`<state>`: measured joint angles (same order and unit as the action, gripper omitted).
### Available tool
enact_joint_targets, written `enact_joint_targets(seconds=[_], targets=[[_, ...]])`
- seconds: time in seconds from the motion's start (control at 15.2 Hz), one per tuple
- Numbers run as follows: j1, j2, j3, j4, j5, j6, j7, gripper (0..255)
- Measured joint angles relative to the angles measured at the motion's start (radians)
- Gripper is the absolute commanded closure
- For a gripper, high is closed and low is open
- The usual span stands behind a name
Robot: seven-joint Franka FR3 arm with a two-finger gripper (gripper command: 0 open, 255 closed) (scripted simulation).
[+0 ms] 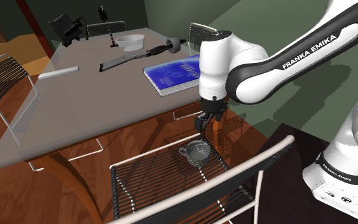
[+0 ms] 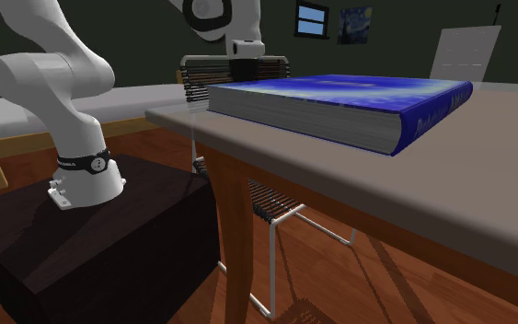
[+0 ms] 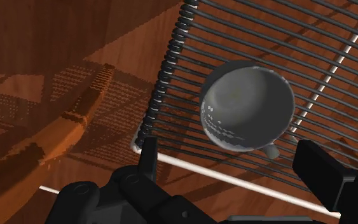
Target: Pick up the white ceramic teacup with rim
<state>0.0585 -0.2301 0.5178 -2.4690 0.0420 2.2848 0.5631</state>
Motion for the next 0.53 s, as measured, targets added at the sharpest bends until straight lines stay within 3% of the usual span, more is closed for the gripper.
enact_joint_targets(seconds=[0.26,0.53], targets=[[-0.012,0.165,0.059,0.057,-0.109,0.077,0.14,0],[0.013,0.351,0.079,0.141,-0.266,0.127,0.313,0]])
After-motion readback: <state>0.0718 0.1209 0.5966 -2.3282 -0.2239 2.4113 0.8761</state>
